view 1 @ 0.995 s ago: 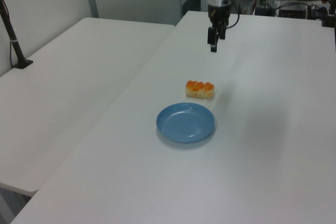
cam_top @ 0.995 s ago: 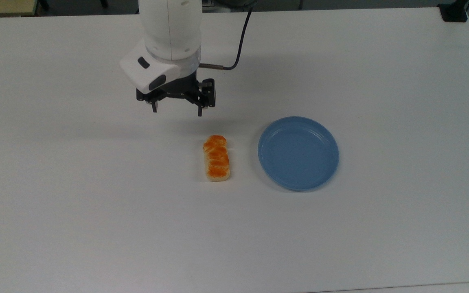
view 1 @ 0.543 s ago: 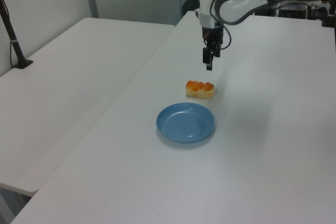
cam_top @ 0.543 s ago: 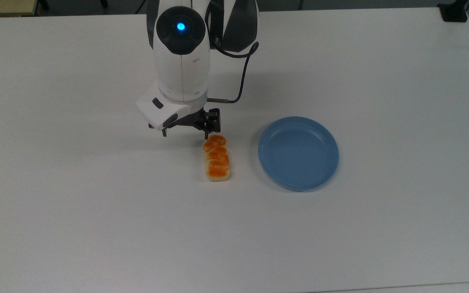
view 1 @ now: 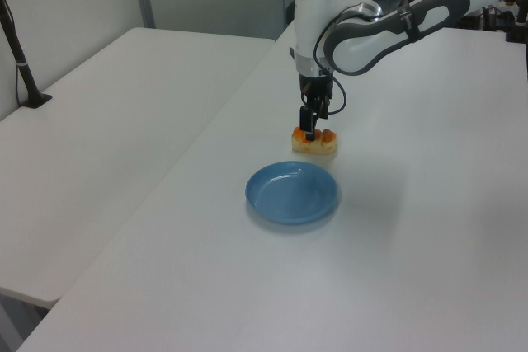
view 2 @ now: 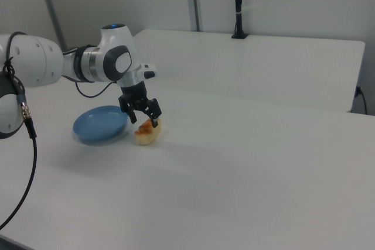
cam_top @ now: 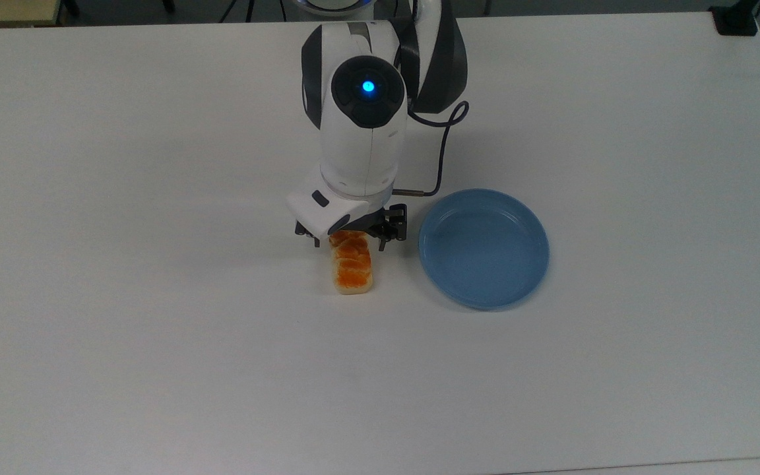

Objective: Put the bread on a plate
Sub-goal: 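Lower the gripper around the bread roll and close on it, then carry the held bread roll over the blue plate and lower it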

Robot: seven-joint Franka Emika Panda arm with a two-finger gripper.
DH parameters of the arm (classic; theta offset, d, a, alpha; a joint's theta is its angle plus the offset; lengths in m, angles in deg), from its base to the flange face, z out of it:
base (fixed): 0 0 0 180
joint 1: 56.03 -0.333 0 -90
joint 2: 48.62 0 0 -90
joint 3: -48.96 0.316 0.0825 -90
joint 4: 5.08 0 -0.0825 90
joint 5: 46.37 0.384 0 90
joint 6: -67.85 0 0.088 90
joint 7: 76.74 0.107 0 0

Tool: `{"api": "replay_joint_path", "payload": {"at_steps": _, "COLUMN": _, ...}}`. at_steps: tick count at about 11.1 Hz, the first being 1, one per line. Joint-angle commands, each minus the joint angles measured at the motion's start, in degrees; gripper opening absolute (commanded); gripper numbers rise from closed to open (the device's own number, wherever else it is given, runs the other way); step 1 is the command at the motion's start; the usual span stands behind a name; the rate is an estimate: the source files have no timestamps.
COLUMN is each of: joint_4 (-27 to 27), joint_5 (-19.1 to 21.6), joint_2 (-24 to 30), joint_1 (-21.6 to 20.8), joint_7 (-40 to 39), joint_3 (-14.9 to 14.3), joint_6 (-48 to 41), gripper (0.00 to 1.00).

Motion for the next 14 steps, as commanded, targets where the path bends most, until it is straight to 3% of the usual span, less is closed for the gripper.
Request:
{"api": "replay_joint_path", "payload": {"at_steps": 1, "joint_4": -0.38, "joint_5": -0.16, "joint_2": -1.25, "joint_1": -0.23, "joint_7": 0.76, "joint_3": -0.29, "joint_6": 3.56, "gripper": 0.94}}
{"api": "replay_joint_path", "payload": {"at_steps": 4, "joint_4": -0.29, "joint_5": -0.51, "joint_2": -2.64, "joint_1": 0.47, "joint_7": 0.23, "joint_3": -0.64, "joint_6": 4.54, "gripper": 0.74}}
{"api": "replay_joint_path", "payload": {"at_steps": 7, "joint_4": 0.06, "joint_5": -1.91, "joint_2": -2.92, "joint_1": -0.05, "joint_7": 0.23, "joint_3": -0.55, "joint_6": 4.73, "gripper": 0.67}}
{"api": "replay_joint_path", "payload": {"at_steps": 9, "joint_4": -0.11, "joint_5": -1.83, "joint_2": -2.75, "joint_1": 0.03, "joint_7": 0.15, "joint_3": -0.55, "joint_6": 4.55, "gripper": 0.52}}
{"api": "replay_joint_path", "payload": {"at_steps": 12, "joint_4": -0.38, "joint_5": -0.87, "joint_2": 0.06, "joint_1": -0.58, "joint_7": 0.67, "joint_3": 0.06, "joint_6": 1.67, "gripper": 0.52}}
{"api": "replay_joint_path", "payload": {"at_steps": 14, "joint_4": -0.38, "joint_5": -0.78, "joint_2": 1.91, "joint_1": -4.77, "joint_7": 1.02, "joint_3": 0.06, "joint_6": -1.24, "gripper": 0.52}}
